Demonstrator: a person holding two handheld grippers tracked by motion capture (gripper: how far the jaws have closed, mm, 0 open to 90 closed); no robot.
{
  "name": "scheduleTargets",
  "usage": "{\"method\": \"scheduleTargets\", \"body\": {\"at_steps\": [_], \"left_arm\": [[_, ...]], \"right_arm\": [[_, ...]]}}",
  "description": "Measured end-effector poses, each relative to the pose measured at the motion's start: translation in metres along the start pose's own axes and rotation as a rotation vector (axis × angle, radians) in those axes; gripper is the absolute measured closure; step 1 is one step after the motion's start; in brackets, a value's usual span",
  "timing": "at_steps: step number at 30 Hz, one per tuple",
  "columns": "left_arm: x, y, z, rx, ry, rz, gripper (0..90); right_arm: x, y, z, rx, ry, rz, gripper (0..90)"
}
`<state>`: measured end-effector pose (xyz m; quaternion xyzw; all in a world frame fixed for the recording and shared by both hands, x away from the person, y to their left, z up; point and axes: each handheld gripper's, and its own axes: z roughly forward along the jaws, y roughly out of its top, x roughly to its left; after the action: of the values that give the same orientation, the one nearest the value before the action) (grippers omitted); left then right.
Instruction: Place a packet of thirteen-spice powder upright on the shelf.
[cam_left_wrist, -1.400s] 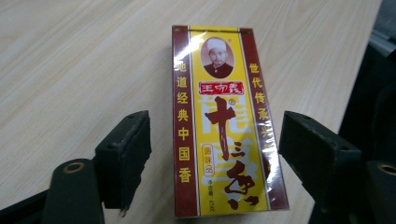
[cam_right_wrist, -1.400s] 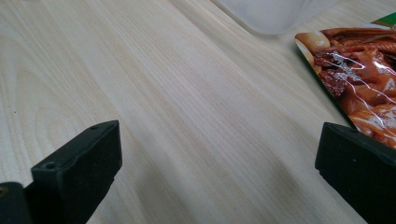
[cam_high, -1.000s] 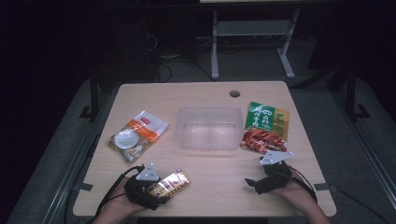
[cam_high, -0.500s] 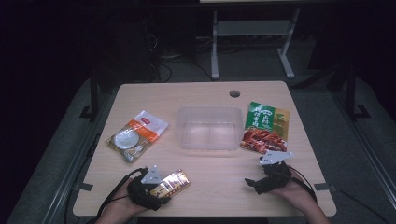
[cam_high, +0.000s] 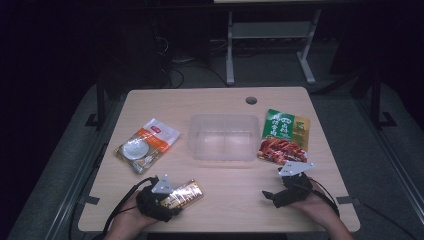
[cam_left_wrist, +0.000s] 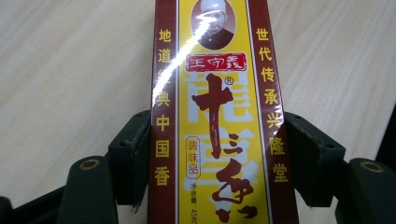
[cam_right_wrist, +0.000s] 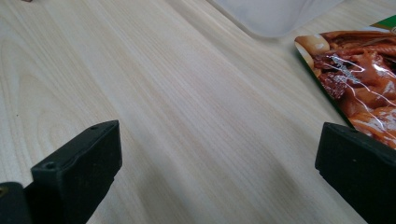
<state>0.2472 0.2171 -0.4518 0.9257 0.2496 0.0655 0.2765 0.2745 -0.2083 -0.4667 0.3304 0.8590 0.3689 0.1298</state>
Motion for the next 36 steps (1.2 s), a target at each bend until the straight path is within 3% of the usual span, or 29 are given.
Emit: {"method": "scheduleTargets", "body": {"at_steps": [4, 9, 12, 20, 30, 36], "left_arm": [[0.005, 0.002, -0.007, -0.024, -0.002, 0.003, 31.6], [0.008, 0.004, -0.011, -0.075, -0.021, -0.030, 31.6], [0.011, 0.009, -0.014, -0.093, -0.035, -0.009, 31.6], [0.017, 0.026, -0.012, -0.151, -0.088, 0.017, 31.6], [0.023, 0.044, -0.005, -0.173, -0.131, 0.078, 31.6], [0.027, 0.063, -0.004, -0.215, -0.167, 0.137, 31.6]], "right_arm": [[0.000, 0.000, -0.001, -0.008, 0.002, 0.007, 0.3], [-0.002, 0.003, -0.003, 0.004, 0.027, 0.024, 0.3], [0.004, 0.011, -0.009, 0.010, 0.090, -0.017, 0.3], [0.014, 0.023, -0.007, -0.010, 0.174, -0.060, 0.3], [0.008, 0.040, -0.005, -0.100, 0.251, -0.076, 0.3], [0.010, 0.055, 0.000, -0.155, 0.304, -0.134, 0.3]]}}
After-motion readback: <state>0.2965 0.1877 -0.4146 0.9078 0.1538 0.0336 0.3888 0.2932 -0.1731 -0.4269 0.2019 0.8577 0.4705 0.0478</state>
